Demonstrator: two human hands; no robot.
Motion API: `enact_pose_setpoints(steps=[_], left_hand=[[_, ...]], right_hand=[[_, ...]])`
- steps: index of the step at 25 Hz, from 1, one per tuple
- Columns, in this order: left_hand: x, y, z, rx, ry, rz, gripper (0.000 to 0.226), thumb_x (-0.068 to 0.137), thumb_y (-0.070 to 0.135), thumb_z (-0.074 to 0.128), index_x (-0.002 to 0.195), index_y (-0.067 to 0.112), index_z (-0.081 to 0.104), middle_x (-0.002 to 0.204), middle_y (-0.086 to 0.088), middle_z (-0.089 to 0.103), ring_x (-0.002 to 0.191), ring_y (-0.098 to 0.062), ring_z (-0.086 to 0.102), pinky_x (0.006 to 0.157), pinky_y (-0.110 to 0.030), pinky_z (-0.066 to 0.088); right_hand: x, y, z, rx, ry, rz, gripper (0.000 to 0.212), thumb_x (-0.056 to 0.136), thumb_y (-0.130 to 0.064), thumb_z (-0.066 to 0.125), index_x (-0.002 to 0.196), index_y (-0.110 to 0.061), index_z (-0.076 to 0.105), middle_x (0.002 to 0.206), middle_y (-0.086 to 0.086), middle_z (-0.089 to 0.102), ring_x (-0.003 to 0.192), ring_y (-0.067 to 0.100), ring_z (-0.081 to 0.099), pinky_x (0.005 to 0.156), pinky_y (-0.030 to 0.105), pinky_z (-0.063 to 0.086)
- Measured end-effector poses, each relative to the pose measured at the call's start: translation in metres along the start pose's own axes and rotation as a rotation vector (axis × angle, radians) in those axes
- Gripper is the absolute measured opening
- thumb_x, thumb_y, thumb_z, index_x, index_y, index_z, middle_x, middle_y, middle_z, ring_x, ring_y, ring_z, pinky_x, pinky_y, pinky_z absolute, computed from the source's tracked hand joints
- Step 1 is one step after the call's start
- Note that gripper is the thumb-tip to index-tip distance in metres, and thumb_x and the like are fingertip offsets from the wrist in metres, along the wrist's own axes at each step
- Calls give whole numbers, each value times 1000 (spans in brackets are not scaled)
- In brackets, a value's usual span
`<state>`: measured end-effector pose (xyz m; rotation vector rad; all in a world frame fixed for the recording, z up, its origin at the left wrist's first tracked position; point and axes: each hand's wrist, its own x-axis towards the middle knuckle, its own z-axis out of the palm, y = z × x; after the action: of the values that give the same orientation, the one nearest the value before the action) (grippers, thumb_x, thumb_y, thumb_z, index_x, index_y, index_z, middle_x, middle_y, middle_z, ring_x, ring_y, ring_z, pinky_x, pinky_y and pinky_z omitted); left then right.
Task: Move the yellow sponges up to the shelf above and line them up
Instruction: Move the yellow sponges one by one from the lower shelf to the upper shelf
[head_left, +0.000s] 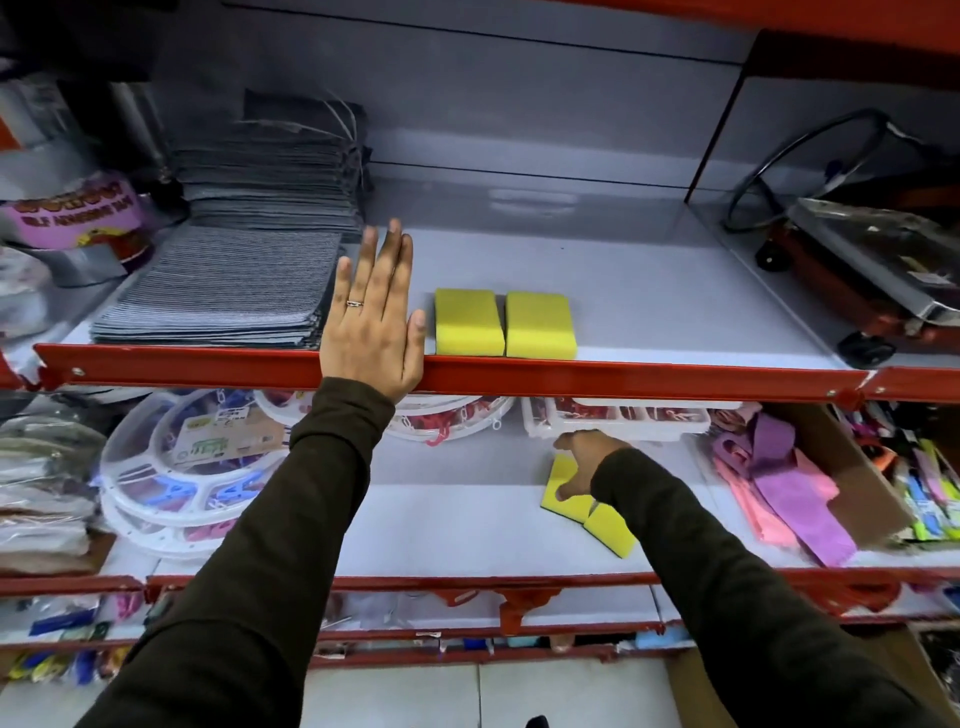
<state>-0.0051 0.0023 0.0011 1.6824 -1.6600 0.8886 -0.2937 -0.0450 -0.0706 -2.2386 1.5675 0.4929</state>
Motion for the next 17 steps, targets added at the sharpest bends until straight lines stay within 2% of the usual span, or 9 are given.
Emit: enact_pose_setpoints(steps=[3,5,7,11,17], left_hand=[[1,0,3,-13,14,9,68,104,39,12,162,5,15,170,-14,17,159,-28,11,131,-42,1],[0,-1,4,-15,28,14,68,104,39,13,162,4,16,170,-15,18,159,-28,11,131,-43,1],[1,-2,4,-10,31,18,68,103,38,17,162,4,17,169,-15,19,159,-30,12,131,-42,0],[1,-1,2,8,28,24,69,100,34,26,161,2,20,169,-17,21,157,-34,16,131,-42,-1],[2,1,-1,9,-1,22,70,100,33,29,162,4,17,170,-16,19,158,-33,14,131,-41,-3]], right_hand=[[27,18,31,-38,-31,93,110,65,-50,80,151,-13,22,157,6,33,141,25,37,114,39,35],[40,25,49,-37,-40,135,116,63,-50,80,153,-12,16,159,8,27,144,26,31,118,40,29],[50,30,62,-34,-33,164,115,65,-45,79,153,-11,14,158,9,27,144,28,31,119,41,27],[58,30,73,-12,-22,154,112,65,-43,78,152,-13,15,155,8,32,139,29,38,114,39,35],[43,17,58,38,61,90,121,59,-55,75,154,-17,10,160,8,20,145,27,27,116,37,33]])
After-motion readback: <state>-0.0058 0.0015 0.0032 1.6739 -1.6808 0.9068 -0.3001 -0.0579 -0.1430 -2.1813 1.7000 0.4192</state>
